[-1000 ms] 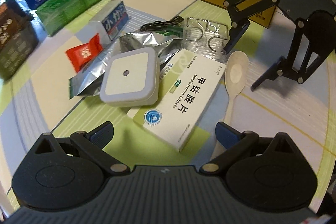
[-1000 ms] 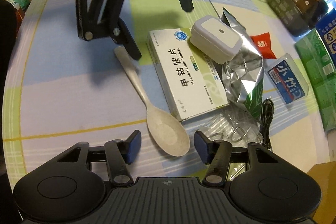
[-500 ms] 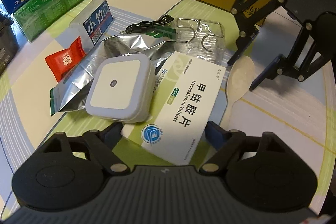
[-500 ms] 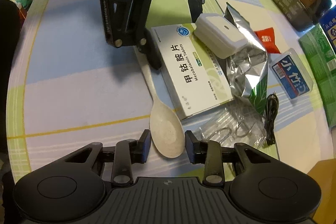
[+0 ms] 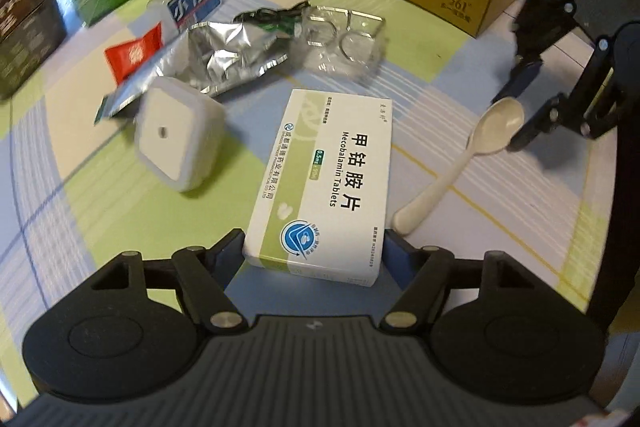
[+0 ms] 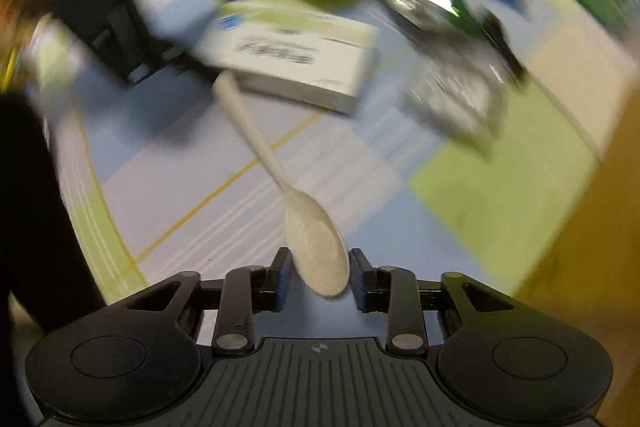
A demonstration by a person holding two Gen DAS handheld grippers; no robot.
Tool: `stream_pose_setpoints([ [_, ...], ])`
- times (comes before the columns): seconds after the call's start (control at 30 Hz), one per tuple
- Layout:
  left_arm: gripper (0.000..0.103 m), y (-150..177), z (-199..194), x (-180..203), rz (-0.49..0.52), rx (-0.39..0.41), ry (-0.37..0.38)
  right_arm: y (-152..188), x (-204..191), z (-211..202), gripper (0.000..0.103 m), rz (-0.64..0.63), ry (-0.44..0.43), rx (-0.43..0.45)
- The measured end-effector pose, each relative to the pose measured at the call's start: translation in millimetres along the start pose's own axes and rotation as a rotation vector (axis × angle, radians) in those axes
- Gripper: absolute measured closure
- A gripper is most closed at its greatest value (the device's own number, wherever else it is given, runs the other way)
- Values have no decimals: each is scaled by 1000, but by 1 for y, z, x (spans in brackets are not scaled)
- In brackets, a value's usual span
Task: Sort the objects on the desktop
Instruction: 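Grasp the Mecobalamin box with the left tool while the right tool grasps the white spoon, then lift the Mecobalamin box with the left tool while the right tool lifts the spoon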
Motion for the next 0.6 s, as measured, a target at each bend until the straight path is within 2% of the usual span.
stream_pose_setpoints([
  [0.13, 34, 11, -9, 11, -90, -21, -13, 21, 8, -12, 78, 209, 19, 25],
  [0.2, 34, 15, -12, 18, -132, -19, -6, 30, 3, -15, 78, 242, 10, 48],
  [0.27, 34, 20, -15, 26, -149, -17, -17, 31, -7, -18, 77, 197, 41, 90],
  [0.37, 34, 25, -18, 31, -186, -19, -51, 32, -13, -24, 73, 99, 133, 170],
  [0.43, 33, 28, -18, 32, -199, -27, -93, 27, -17, -28, 56, 3, 194, 223],
  [0.5, 33, 32, -18, 32, -215, -44, -137, 26, -21, -28, 48, -92, 216, 245],
  [0.6, 33, 33, -21, 31, -223, -31, -128, 18, -28, -20, 44, -272, 246, 251],
])
Point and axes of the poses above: each gripper's, at about its wrist camera, not at the fingertips, and z roughly the way its jaws point, x to its right, y to its underside, the point moved 4 cm from there along z, roughly the way its jaws point, and after that the axes turned 6 degrees about y, right-handed, at the moved point
